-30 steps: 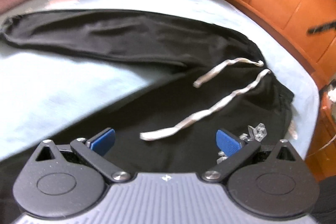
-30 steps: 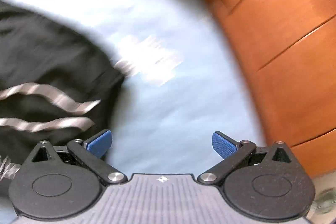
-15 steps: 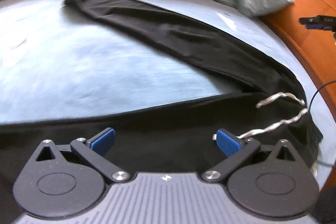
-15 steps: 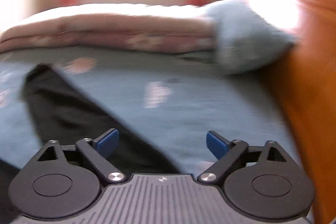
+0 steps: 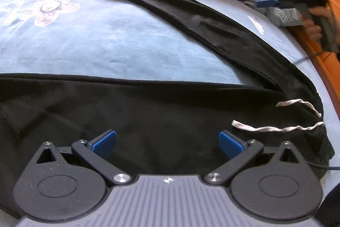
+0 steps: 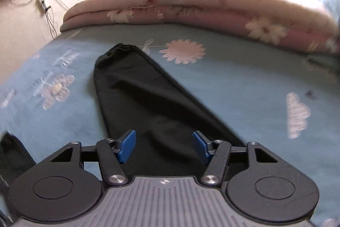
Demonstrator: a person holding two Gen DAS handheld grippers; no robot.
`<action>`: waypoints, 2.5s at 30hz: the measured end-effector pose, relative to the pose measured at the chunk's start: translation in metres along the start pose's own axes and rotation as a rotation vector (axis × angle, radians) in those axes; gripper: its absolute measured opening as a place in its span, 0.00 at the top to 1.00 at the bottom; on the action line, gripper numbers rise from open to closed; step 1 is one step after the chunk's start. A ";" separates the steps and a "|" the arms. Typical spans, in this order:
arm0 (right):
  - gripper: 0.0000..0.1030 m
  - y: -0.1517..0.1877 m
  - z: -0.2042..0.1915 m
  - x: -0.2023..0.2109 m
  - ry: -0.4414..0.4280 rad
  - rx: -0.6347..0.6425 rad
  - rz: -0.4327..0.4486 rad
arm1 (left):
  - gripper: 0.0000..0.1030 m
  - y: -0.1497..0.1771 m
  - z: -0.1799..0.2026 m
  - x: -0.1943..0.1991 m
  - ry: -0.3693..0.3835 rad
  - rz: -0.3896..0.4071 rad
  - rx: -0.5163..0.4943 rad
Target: Fold clothes
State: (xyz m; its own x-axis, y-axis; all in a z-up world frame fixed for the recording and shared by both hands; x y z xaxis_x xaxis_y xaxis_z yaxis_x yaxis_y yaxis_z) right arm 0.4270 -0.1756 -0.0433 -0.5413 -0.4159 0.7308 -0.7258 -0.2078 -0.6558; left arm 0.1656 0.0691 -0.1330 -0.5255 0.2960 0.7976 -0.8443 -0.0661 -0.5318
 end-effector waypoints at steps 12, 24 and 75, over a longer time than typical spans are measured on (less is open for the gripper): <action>0.37 0.048 -0.004 -0.105 -0.068 -0.086 -0.160 | 0.01 0.026 0.022 0.021 -0.068 -0.007 0.062; 0.25 0.046 -0.016 -0.047 -0.154 -0.038 -0.029 | 0.01 0.066 0.073 0.058 -0.243 0.011 0.147; 0.13 0.161 -0.210 0.042 0.069 0.058 -0.358 | 0.02 0.074 -0.070 0.040 0.097 -0.129 -0.089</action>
State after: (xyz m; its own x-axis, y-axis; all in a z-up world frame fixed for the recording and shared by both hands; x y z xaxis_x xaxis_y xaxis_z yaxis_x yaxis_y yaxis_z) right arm 0.1982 -0.0407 -0.0784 -0.2861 -0.2473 0.9257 -0.8504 -0.3797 -0.3643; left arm 0.0896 0.1427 -0.1607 -0.3974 0.3876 0.8318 -0.8891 0.0617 -0.4536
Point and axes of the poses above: each gripper's, at about its wrist camera, not at the fingertips, and x roughly against the way its jaws point, z to its right, y to its underside, the point moved 9 cm from there along -x, roughly the way its jaws point, and after that the axes turned 1 degree about y, right-handed, at the moved point
